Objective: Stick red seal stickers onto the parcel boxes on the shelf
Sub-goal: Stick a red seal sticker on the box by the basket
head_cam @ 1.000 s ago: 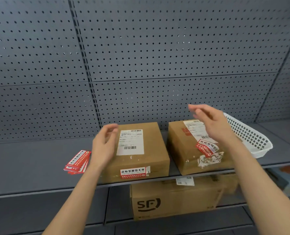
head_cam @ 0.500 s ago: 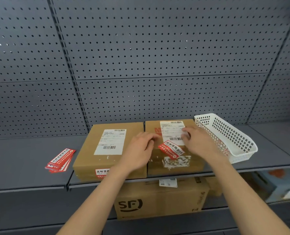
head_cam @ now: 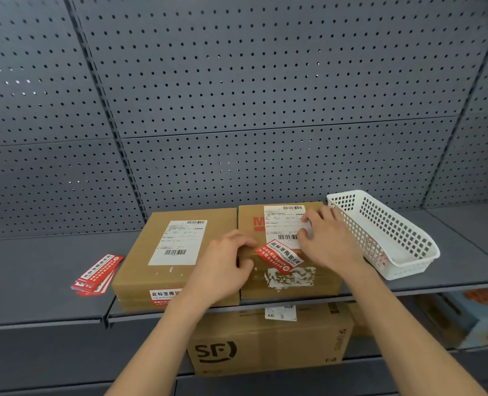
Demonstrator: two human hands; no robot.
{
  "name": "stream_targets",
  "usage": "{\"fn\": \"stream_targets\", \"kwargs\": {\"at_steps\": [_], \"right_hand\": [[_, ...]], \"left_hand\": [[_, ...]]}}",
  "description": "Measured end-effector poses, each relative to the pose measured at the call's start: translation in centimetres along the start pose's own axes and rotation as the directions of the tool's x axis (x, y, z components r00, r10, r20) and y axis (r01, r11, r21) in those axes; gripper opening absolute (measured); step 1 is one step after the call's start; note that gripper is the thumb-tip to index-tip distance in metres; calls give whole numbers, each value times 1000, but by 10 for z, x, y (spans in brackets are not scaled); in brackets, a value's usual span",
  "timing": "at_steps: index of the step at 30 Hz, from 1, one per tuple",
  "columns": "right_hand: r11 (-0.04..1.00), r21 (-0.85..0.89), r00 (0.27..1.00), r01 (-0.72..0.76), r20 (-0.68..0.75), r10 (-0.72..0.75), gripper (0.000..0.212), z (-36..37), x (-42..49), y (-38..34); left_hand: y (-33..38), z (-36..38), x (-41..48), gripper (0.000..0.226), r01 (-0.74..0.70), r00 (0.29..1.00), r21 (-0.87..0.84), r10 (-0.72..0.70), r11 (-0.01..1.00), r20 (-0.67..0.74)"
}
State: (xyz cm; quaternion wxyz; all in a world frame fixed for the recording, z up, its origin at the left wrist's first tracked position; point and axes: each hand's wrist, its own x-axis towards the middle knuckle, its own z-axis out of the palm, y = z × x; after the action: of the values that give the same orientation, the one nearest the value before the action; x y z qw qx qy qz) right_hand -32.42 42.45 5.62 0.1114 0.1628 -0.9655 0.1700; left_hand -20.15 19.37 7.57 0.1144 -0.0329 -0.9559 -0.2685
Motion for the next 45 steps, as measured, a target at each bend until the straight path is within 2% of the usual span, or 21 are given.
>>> {"fn": "stream_targets", "kwargs": {"at_steps": [7,10,13,18,20,24,27,33,36,42,45], "right_hand": [[1000,-2,999,16,-39,-16,39,5,2,2],[1000,5,998,22,-55,-22,42,6,1,2],[1000,12,998,20,-66,-20,45,6,1,2],[1000,16,996,21,-91,-20,44,7,-1,1],[1000,12,995,24,-96,-23,41,8,0,2],[999,15,994,29,-103,-28,42,8,0,1],[999,15,994,31,-105,-29,44,8,0,1],[999,10,992,33,-125,-31,40,10,1,2],[999,6,993,34,-117,-33,42,10,1,2],[1000,2,993,25,-119,-25,43,9,1,1],[1000,2,992,24,-121,-23,44,10,1,0]], "left_hand": [[17,5,-3,29,82,997,-135,-82,987,3],[23,10,0,14,135,987,-205,-150,969,-58],[26,17,5,10,166,975,-223,-194,961,-111],[33,23,11,19,168,955,-174,-204,970,-214],[35,23,16,19,198,951,-173,-231,965,-203],[39,26,26,20,253,955,-42,-257,967,-147],[43,29,26,16,251,954,-11,-250,968,-166],[40,28,25,17,242,960,-125,-256,962,-112],[36,25,27,25,224,965,-162,-242,961,-99],[36,22,29,37,213,975,-94,-219,972,-49],[35,18,29,39,221,974,-157,-225,963,-8]]}}
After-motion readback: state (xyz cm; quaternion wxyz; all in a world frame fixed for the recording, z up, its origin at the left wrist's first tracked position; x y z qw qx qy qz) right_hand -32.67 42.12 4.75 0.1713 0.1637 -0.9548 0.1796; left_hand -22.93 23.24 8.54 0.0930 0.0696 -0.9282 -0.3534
